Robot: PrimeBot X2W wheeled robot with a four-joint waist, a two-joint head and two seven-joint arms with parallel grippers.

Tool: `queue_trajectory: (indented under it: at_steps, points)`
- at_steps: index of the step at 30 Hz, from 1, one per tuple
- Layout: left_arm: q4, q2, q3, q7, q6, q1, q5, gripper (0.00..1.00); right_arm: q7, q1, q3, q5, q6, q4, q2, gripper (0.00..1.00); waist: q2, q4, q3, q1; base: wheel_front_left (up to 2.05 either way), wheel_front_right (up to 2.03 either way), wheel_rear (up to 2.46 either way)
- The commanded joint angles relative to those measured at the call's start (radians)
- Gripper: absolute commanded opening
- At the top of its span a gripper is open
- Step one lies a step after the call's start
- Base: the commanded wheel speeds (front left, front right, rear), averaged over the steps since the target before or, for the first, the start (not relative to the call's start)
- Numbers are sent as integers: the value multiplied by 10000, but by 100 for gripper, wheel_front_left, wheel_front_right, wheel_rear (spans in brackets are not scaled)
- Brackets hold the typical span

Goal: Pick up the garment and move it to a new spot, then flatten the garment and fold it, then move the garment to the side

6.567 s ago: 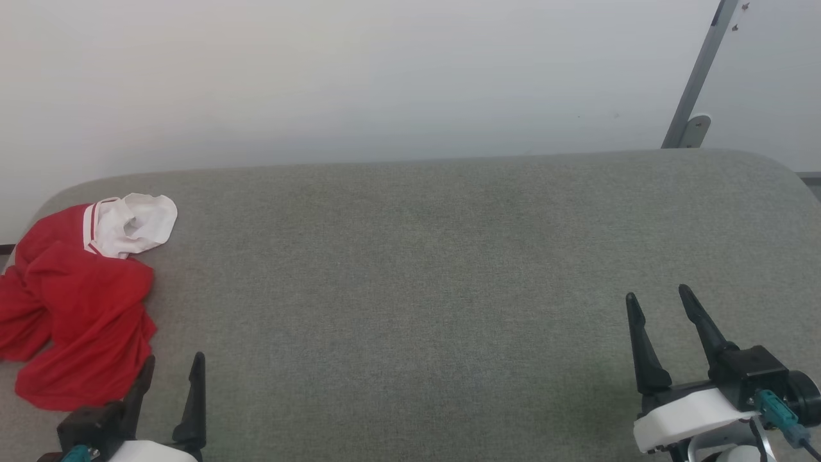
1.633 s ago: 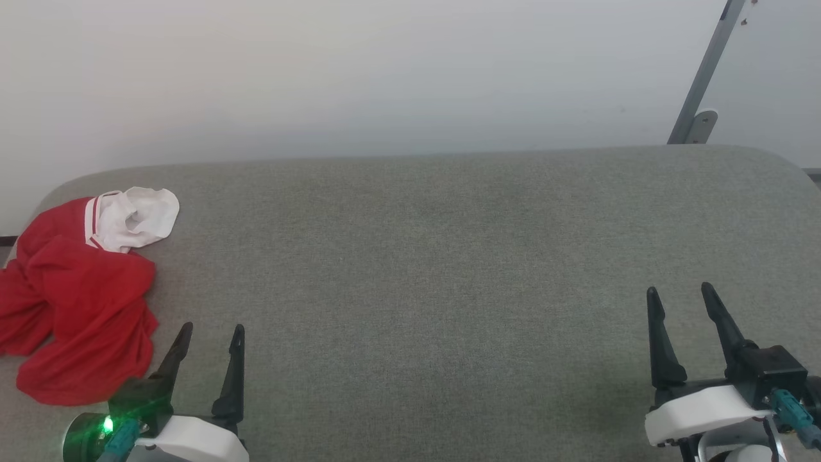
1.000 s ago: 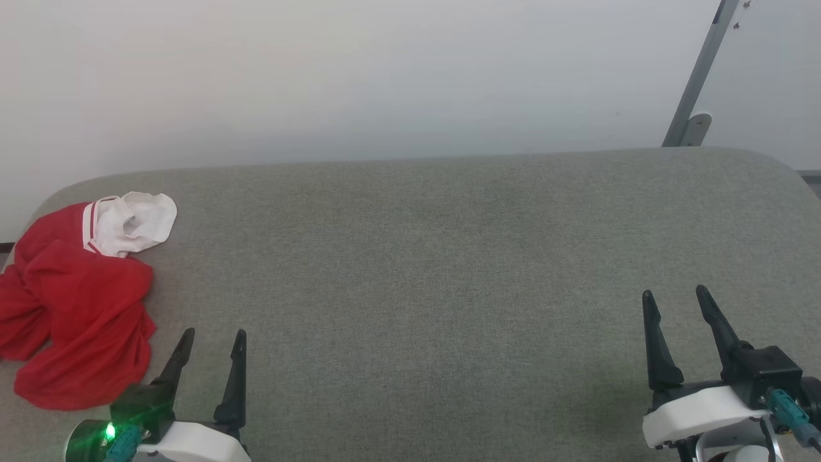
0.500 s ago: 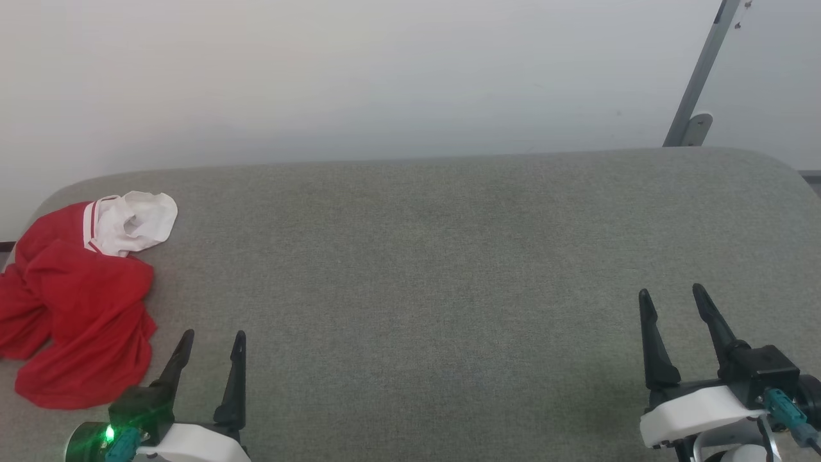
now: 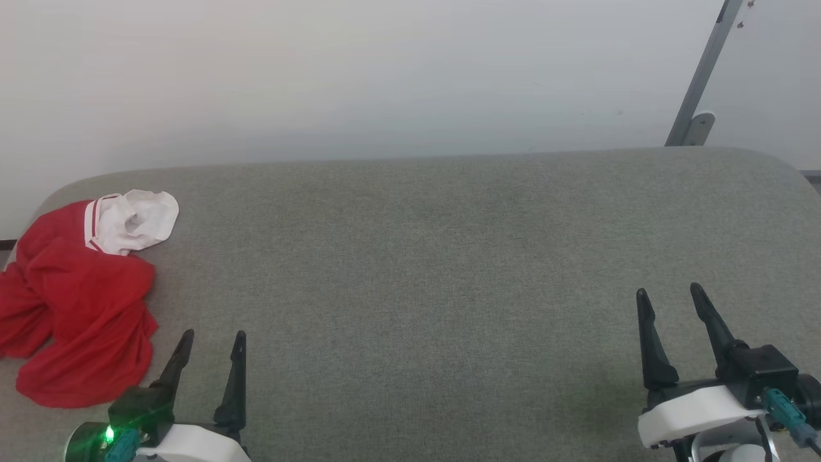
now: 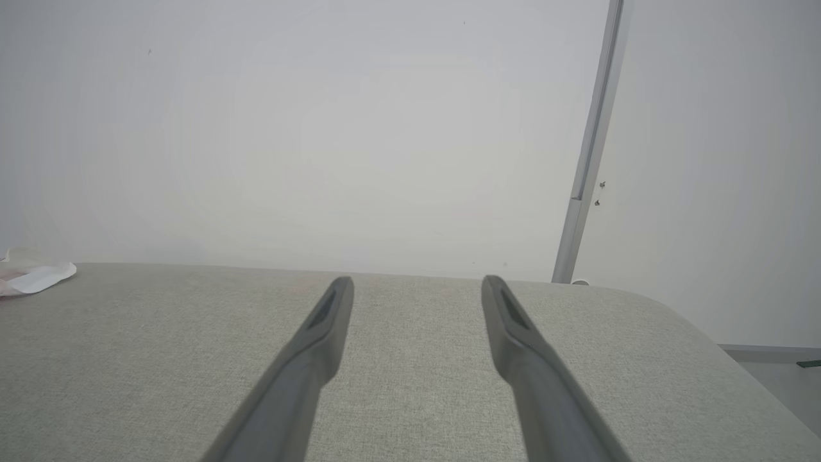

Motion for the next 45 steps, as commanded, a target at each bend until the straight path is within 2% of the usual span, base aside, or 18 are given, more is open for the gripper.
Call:
queue_trajectory:
  at_steps: [1, 45]
  points:
    - [-27, -20, 17, -68, 8, 108, 1, 100, -51, 60, -2, -20, -7, -26, 9, 100, 0, 2, 0, 0, 0, 0, 0]
    - [49, 0, -28, -69, 8, 27, -116, 100, -51, 56, 185, 35, -7, -50, 10, 100, 0, 16, 34, 0, 0, 0, 0]
